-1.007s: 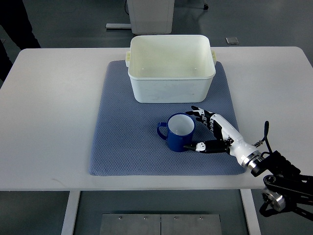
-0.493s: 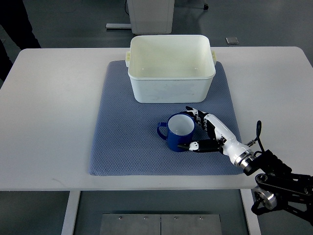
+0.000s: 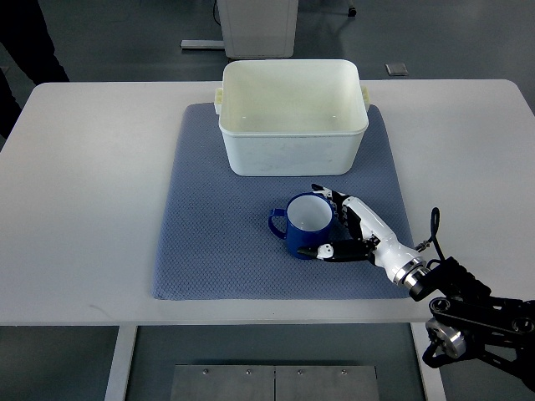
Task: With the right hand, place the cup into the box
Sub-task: 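Wrap the right hand fingers around the mug body, then close the right hand firmly on the mug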
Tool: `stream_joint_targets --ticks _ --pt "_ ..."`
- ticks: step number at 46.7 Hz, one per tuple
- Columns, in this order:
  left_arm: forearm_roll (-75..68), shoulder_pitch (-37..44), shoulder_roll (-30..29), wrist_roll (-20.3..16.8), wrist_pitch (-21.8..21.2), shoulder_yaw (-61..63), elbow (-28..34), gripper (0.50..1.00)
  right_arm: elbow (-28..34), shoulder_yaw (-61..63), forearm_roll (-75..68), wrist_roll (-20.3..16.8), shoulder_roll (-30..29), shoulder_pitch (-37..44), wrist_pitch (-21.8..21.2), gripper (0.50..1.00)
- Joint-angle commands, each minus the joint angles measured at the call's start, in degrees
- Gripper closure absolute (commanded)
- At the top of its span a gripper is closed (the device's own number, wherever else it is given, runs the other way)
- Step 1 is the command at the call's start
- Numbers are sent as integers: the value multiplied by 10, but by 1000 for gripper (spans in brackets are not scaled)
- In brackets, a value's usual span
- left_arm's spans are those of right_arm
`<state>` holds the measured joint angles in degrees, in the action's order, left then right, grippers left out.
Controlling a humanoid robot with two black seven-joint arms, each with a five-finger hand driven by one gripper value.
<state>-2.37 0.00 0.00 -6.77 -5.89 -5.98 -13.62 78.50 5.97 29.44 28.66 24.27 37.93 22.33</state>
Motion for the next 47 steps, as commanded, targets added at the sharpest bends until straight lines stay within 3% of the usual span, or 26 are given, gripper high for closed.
stream_joint_targets --ticks 1,47 --pt "0 0 0 0 0 0 0 500 1 1 0 -1 0 0 0 500" --pt "0 0 0 0 0 0 0 500 4 0 1 3 -12 5 18 567"
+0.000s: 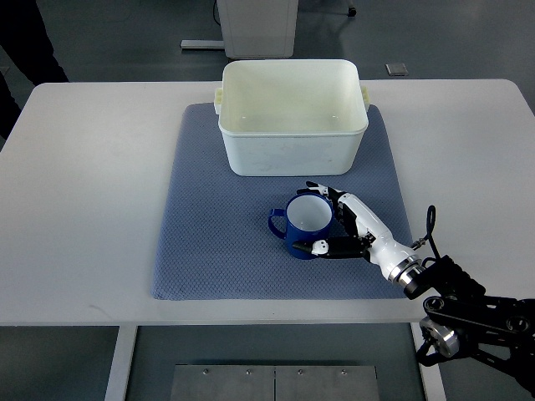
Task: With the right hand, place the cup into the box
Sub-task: 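Close the right hand firmly on the mug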
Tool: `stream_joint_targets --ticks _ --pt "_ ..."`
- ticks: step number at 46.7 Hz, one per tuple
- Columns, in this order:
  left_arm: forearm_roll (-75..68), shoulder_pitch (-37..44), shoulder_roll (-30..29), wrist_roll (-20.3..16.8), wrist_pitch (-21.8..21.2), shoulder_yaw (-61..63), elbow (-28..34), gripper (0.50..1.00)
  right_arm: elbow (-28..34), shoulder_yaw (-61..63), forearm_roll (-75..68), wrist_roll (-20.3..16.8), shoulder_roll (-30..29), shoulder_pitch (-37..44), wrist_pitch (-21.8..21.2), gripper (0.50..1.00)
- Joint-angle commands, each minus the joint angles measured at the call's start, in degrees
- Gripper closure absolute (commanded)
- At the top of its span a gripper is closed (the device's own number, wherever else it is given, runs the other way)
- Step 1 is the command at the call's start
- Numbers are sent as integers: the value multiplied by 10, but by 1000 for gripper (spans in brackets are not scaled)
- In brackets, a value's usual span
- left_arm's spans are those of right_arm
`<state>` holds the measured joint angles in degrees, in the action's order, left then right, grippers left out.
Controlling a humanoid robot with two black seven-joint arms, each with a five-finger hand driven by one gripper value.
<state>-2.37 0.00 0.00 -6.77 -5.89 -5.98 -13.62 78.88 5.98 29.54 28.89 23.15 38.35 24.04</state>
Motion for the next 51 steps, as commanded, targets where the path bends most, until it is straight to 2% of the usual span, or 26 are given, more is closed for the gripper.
stream_joint_targets --ticks 1,11,24,38,51 --pt "0 0 0 0 0 0 0 500 0 -1 0 1 0 0 0 569" --pt "0 0 0 0 0 0 0 500 2 -10 0 5 0 6 -1 594" --pt "0 0 0 0 0 0 0 500 3 -20 1 31 1 9 -1 699" --pt "0 0 0 0 0 0 0 500 6 -23 0 33 1 9 -1 710" --pt "0 0 0 0 0 0 0 500 9 -23 12 34 1 12 -1 812"
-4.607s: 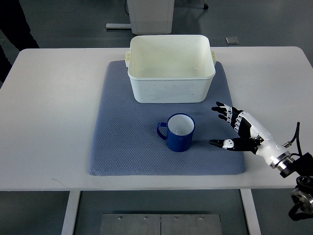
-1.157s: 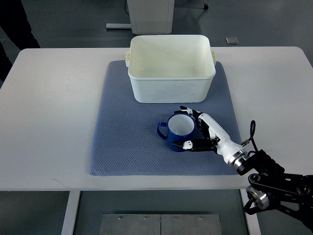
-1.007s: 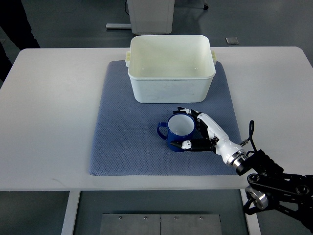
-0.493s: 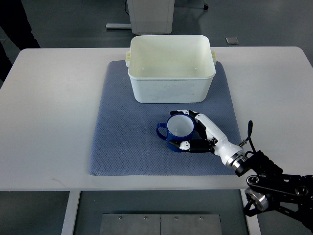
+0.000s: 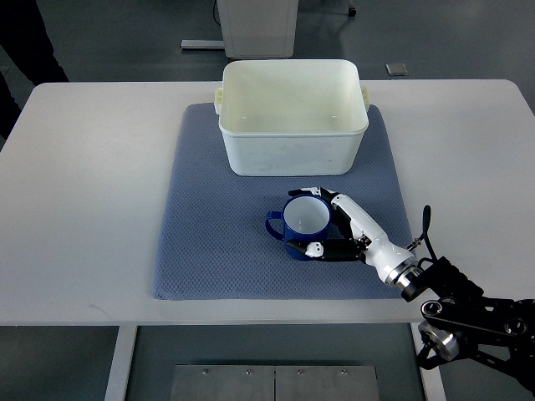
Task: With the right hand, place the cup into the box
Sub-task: 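Close the right hand firmly on the mug, then lift the mug with the right hand up and away from the mat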
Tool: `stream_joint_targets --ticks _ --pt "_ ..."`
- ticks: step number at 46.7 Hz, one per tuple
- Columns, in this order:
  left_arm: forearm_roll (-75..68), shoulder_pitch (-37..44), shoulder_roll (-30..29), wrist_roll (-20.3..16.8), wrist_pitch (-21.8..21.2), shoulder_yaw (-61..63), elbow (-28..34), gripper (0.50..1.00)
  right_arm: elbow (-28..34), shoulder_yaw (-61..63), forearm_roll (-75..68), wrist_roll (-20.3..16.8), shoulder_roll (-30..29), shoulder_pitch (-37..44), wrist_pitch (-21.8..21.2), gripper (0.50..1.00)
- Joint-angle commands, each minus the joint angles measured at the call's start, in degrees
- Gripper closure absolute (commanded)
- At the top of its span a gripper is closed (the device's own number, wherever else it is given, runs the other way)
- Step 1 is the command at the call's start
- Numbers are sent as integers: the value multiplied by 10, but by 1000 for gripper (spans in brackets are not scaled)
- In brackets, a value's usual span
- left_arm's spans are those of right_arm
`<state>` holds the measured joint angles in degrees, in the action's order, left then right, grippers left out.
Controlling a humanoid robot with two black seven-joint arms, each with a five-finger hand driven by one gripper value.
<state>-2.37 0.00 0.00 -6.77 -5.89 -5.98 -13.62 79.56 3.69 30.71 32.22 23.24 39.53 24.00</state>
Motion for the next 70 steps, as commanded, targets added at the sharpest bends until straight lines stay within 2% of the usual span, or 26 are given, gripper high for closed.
stream_joint_targets --ticks 1,8,15,45,70 --pt "0 0 0 0 0 0 0 500 3 0 1 0 1 0 0 822" --pt "0 0 0 0 0 0 0 500 7 -1 4 2 1 2 0 898" --pt "0 0 0 0 0 0 0 500 12 -12 9 16 1 4 0 1000" --pt "0 0 0 0 0 0 0 500 21 -13 9 28 8 7 1 1000" --pt "0 0 0 0 0 0 0 500 50 6 8 28 47 11 8 1000"
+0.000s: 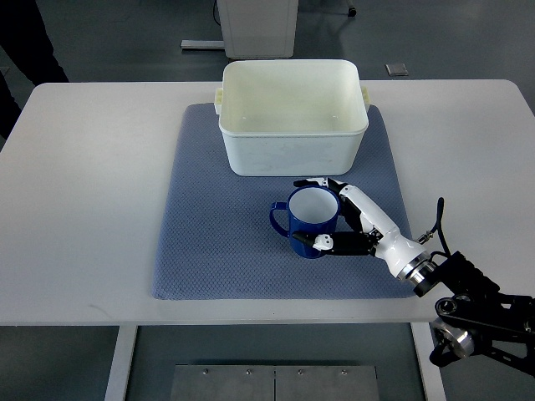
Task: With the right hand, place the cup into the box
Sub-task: 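Lift the mug with the right hand up and away from the mat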
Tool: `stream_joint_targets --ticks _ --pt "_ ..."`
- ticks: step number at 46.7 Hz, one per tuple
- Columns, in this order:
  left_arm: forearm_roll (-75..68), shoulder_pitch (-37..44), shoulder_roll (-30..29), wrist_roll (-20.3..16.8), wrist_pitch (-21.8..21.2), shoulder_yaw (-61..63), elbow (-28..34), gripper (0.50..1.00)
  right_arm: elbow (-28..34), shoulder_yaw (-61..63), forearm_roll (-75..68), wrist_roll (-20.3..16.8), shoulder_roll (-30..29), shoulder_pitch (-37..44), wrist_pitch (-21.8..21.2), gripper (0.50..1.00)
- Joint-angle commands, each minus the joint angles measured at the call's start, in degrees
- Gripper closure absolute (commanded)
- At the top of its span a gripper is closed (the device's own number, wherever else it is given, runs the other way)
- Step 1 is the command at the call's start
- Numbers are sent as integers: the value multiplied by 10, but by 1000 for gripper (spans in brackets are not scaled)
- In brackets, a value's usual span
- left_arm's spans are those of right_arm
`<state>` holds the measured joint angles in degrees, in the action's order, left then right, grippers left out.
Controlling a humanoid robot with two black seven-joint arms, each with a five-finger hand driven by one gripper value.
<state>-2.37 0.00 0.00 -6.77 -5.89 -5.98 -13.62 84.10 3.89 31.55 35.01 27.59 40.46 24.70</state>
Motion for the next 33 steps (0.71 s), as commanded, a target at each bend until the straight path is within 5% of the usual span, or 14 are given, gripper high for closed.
stream_joint_targets --ticks 1,33 --pt "0 0 0 0 0 0 0 500 5 9 0 0 5 3 1 1000" --pt "0 0 0 0 0 0 0 500 42 109 -7 0 96 37 0 1000"
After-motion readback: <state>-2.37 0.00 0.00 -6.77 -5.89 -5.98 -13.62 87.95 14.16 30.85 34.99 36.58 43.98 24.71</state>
